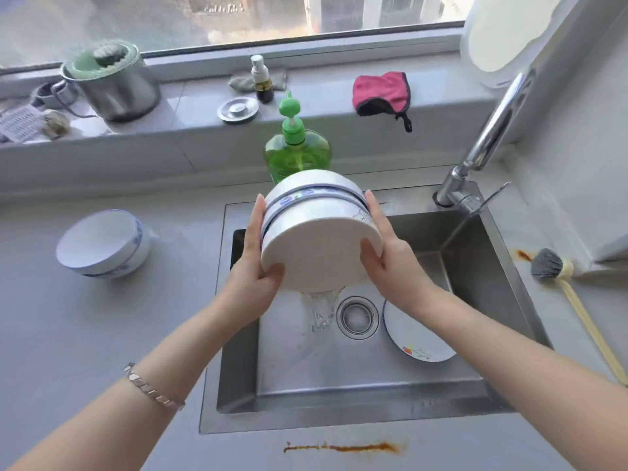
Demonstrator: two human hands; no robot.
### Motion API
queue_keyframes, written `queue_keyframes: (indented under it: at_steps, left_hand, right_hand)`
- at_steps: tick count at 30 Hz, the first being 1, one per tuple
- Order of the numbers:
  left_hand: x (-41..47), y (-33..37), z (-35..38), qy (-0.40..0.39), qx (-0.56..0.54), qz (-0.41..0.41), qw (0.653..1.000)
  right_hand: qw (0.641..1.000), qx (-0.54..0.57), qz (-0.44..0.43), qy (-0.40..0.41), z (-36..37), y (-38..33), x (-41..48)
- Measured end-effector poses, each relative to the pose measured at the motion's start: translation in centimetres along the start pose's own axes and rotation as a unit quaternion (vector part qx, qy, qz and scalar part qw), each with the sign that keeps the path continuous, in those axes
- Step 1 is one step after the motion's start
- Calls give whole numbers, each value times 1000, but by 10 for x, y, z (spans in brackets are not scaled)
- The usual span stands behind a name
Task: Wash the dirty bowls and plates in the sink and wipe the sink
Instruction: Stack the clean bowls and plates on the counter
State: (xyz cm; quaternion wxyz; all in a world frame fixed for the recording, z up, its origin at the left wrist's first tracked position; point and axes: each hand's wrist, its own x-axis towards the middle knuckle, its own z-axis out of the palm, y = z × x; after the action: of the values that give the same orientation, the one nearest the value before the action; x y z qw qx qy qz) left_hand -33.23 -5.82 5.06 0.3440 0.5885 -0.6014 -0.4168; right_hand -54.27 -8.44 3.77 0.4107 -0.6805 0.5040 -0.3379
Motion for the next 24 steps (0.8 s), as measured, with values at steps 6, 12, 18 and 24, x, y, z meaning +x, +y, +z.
queue_keyframes:
  at_steps: [6,12,18,24]
  left_hand:
    - [-22,-4,-22,36,6,47,998]
    - [-29,0,-30,90,25,79,992]
    - [-29,3,-31,91,13,95,991]
    - [-32,2,-28,98,17,107,989]
  right_hand:
    - [996,-10,-92,-17,18,-16,-2]
    - [986,-48,-161,-10,22,-22,1]
    - [980,-40,-196,-2,22,-24,-2]
    - [979,-35,-203,1,23,-20,-6]
